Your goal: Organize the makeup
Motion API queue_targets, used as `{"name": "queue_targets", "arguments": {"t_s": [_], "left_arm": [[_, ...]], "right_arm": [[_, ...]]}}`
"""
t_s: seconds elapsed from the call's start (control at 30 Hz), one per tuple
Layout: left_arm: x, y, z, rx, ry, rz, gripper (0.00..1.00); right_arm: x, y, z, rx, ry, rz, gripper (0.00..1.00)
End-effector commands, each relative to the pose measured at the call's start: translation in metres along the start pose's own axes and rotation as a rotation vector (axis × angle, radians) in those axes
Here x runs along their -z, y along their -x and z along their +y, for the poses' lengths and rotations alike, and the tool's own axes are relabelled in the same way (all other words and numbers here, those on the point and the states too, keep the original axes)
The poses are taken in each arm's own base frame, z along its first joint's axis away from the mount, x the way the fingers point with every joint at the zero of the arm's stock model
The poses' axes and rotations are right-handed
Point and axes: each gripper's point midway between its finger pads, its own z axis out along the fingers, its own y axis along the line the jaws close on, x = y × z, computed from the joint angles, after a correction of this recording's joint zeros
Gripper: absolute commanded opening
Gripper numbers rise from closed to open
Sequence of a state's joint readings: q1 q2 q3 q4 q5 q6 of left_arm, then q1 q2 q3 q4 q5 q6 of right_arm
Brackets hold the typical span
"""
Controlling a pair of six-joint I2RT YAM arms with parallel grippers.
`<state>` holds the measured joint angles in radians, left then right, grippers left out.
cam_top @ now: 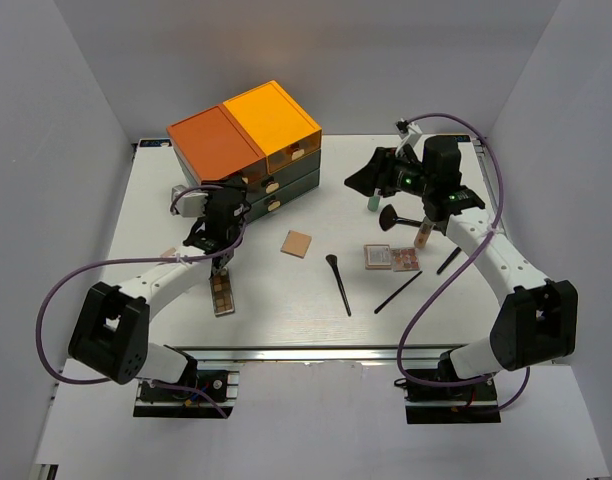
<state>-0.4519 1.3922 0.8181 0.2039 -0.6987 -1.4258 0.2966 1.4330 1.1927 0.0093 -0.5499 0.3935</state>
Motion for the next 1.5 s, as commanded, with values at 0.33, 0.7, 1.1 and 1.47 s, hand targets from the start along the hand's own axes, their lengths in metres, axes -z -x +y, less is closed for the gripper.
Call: {"name": "queue_targets", "arguments": {"t_s": [0.33, 0.7, 1.1, 1.47], "left_arm": [[-0.017, 0.008, -0.001, 0.075, -0.043, -0.016, 0.26], [0.036, -0.022, -0.006, 0.121, -0.148, 0.149, 0.06], [0.105, -0.047, 0.007, 0.111, -0.148, 0.263, 0.09], [0.118, -0.039, 0.0, 0.082, -0.162, 0.298, 0.73]], "right_arm": [[0.014, 0.014, 0.008, 0.027, 0.034, -0.058, 0.68], [0.017, 0.007, 0.002, 0.039, 0.021, -0.052, 0.68], [0.015, -0.007, -0.003, 0.037, 0.019, -0.019, 0.71], [0.019, -0.038, -0.024, 0.186, -0.021, 0.119, 0.85]]}}
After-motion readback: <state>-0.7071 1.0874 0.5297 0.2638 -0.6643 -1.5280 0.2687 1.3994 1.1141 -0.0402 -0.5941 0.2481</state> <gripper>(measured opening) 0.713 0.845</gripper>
